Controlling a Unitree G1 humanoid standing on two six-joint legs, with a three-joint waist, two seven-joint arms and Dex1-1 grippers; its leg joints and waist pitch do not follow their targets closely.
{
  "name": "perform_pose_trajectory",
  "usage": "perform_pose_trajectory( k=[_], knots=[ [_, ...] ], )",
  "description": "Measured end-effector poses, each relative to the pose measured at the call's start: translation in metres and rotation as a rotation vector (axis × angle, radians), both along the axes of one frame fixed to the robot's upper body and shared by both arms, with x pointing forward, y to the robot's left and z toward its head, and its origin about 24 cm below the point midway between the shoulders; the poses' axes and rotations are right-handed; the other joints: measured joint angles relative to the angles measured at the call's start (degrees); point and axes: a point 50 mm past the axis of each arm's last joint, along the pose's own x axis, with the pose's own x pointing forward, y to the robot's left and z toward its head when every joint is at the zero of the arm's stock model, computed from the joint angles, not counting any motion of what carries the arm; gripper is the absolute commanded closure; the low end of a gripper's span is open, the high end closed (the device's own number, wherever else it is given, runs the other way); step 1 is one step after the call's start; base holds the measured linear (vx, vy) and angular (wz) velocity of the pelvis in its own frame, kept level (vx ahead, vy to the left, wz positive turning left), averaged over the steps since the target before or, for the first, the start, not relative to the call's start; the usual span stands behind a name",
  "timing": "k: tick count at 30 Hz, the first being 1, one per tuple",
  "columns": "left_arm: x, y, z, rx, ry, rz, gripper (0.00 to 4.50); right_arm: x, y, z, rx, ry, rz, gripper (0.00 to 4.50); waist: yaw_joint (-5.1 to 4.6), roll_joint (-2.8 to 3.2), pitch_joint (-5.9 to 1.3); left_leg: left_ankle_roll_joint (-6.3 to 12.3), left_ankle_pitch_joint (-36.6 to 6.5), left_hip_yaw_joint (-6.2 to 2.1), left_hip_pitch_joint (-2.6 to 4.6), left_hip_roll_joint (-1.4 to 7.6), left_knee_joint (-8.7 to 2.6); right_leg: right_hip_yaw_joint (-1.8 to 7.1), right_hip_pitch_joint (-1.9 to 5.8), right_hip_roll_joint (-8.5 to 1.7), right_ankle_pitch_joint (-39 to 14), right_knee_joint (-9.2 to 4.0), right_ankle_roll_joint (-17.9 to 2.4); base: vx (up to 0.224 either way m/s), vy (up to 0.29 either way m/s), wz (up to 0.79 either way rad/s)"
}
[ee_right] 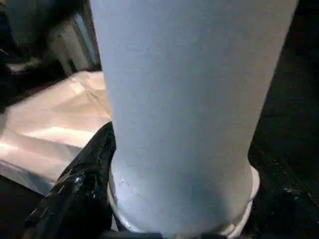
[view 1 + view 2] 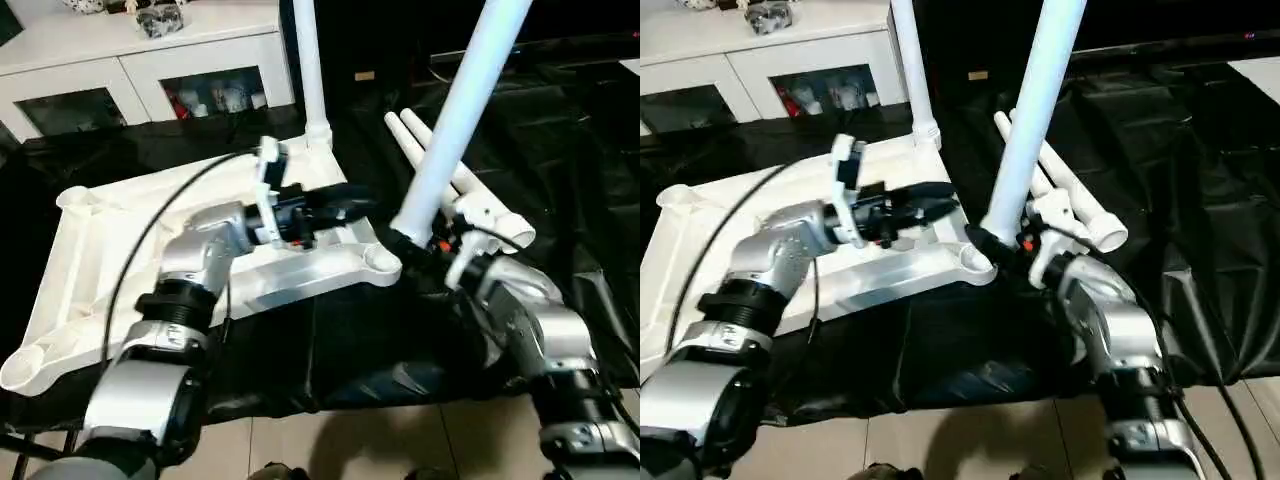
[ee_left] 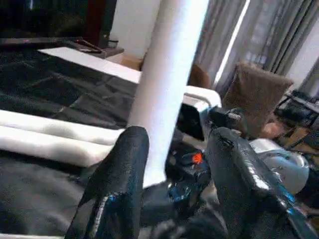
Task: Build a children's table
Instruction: Insert table leg to table base
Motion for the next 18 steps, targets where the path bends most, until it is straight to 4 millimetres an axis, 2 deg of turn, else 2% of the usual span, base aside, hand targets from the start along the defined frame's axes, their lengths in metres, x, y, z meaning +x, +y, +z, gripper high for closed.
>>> perform_pose_trajectory(
  k=[2,3,6,8,10,12,13,17,18],
  knots=[
    [-0.001,-0.003,0.001,0.005,0.004,-0.018,1.86,-0.002,0.005,0.003,-0.001,0.009,0.054,1.74,0.15,0.26,-0.04,0.04,-0.02,-0.02,-0.02,-0.01,0.07,-0.01,0.06,-0.01,0.0,-0.03,0.0,0.0,0.0,0.0],
    [-0.002,-0.005,0.002,0.007,0.003,-0.026,1.62,-0.004,0.007,0.003,-0.007,0.014,0.079,1.74,0.18,0.29,-0.05,0.06,-0.04,-0.02,-0.02,-0.01,0.09,0.0,0.06,-0.02,0.0,-0.02,0.0,0.0,0.0,0.0],
    [-0.004,-0.012,0.004,0.005,0.006,-0.05,1.55,-0.013,0.008,0.003,-0.033,0.031,0.175,1.74,0.9,0.02,-0.02,0.07,-0.04,-0.05,-0.01,-0.01,0.12,-0.03,0.14,-0.02,0.0,-0.02,0.02,0.0,0.0,0.0],
    [-0.005,-0.017,0.004,0.01,0.008,-0.064,1.23,-0.018,0.008,-0.001,-0.033,0.059,0.215,1.74,1.46,-0.13,0.01,0.11,-0.06,-0.04,-0.05,0.0,0.21,-0.02,0.12,-0.03,0.0,-0.01,0.02,0.0,0.0,0.0],
    [-0.007,-0.021,0.005,0.01,0.016,-0.078,1.14,-0.023,0.009,-0.004,-0.048,0.083,0.254,1.74,1.73,-0.16,0.01,0.15,-0.09,-0.03,-0.07,0.0,0.3,0.02,0.12,-0.04,0.01,0.02,0.04,0.0,0.0,0.0],
    [-0.01,-0.024,0.007,0.01,0.012,-0.093,1.07,-0.026,0.012,-0.008,-0.057,0.106,0.283,1.74,1.97,-0.18,0.01,0.15,-0.09,-0.03,-0.07,0.0,0.35,0.02,0.11,-0.04,0.03,0.05,0.06,0.0,0.0,0.0],
    [-0.009,-0.024,0.008,0.013,0.012,-0.086,0.79,-0.028,0.014,-0.01,-0.062,0.116,0.298,1.74,2.06,-0.16,0.0,0.15,-0.09,-0.04,-0.07,0.0,0.39,0.03,0.11,-0.04,0.04,0.1,0.08,0.0,0.0,0.0],
    [-0.007,-0.024,0.007,0.025,0.006,-0.047,0.7,-0.03,0.016,-0.011,-0.082,0.124,0.332,1.74,2.14,-0.22,0.02,0.15,-0.08,-0.04,-0.07,0.0,0.48,0.06,0.14,-0.04,0.08,0.12,0.14,0.0,0.0,0.0],
    [-0.008,-0.025,0.007,0.022,0.006,-0.047,0.49,-0.03,0.015,-0.011,-0.092,0.133,0.339,1.74,2.14,-0.25,0.03,0.16,-0.08,-0.04,-0.08,-0.01,0.49,0.08,0.14,-0.04,0.09,0.11,0.15,0.0,0.0,0.0]
  ],
)
